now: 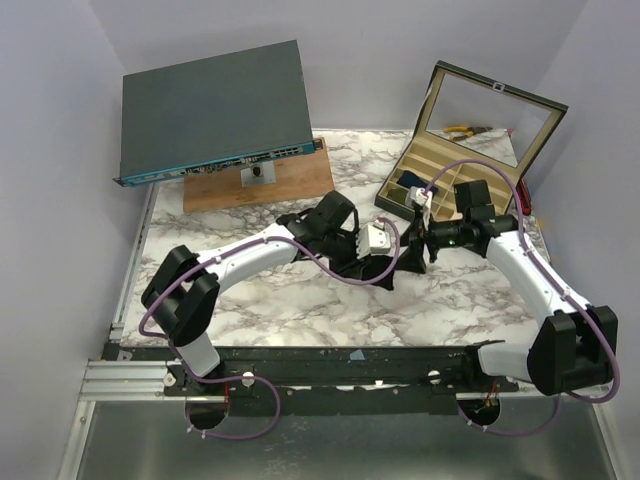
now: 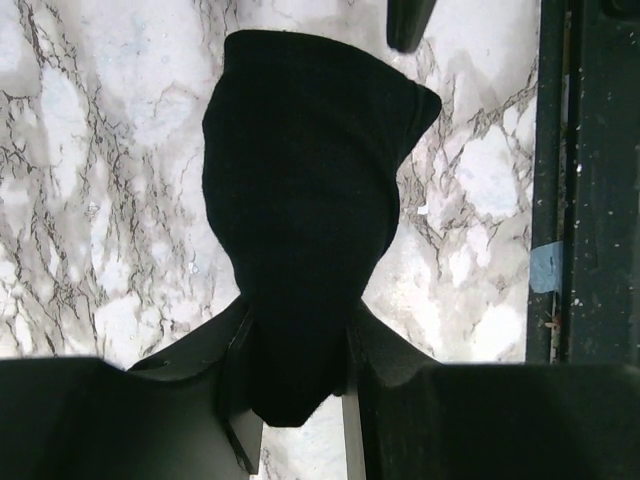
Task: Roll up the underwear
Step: Pick up the underwear from the center of the board.
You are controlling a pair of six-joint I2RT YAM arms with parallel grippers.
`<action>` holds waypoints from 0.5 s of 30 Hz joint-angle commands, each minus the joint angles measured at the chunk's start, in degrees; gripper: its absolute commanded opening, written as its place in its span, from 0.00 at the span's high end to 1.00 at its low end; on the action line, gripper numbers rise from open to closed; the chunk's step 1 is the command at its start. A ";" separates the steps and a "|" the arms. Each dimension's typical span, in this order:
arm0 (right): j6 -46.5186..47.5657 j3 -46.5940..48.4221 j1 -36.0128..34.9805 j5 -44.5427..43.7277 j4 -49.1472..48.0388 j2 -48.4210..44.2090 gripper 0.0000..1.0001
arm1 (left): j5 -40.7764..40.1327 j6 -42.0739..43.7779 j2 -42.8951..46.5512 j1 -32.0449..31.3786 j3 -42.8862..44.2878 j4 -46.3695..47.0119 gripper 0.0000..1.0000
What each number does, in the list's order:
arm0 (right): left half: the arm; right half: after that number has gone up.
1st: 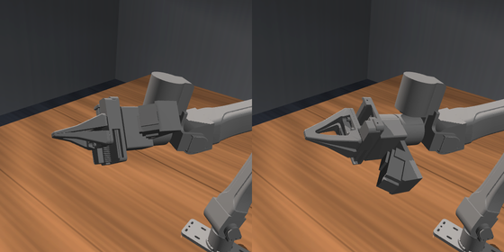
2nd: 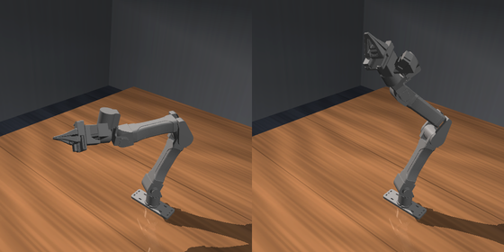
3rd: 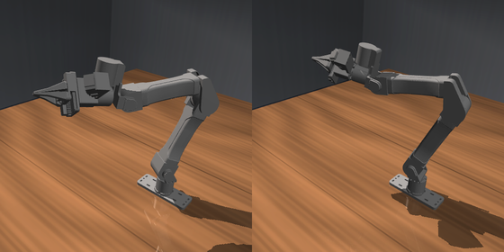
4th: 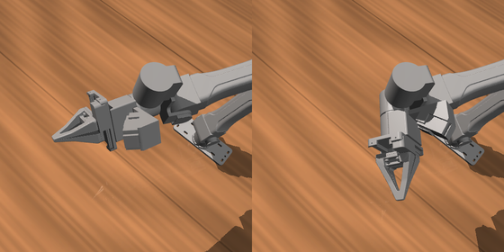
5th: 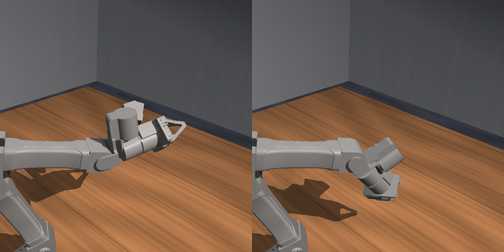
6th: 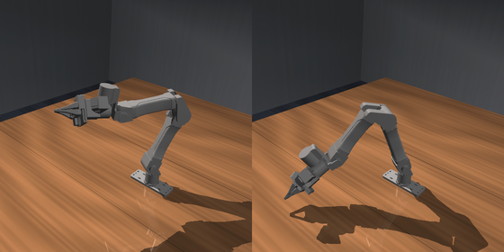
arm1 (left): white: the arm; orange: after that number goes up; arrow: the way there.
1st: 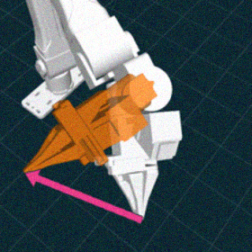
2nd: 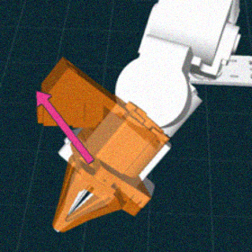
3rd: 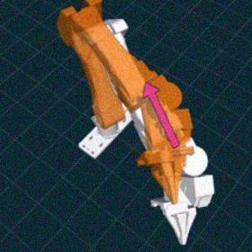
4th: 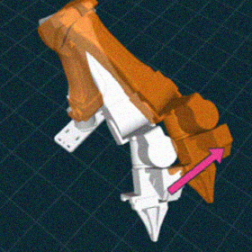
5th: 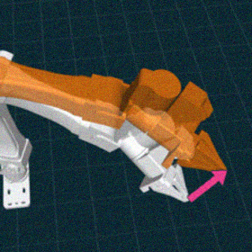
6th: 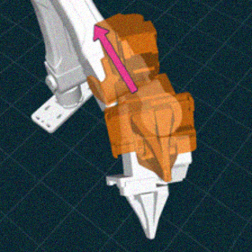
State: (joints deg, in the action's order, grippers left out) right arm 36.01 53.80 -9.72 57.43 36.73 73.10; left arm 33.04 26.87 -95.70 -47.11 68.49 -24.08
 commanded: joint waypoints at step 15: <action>-1.15 -5.25 -7.92 -10.45 -4.35 -9.21 0.23 | 15.85 -6.67 -8.63 1.41 10.89 -12.37 1.00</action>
State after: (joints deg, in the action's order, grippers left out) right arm 35.09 49.54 -15.18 52.23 34.13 64.64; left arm 42.41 21.41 -102.48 -46.50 75.50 -31.90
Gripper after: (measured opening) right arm 0.764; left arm 0.286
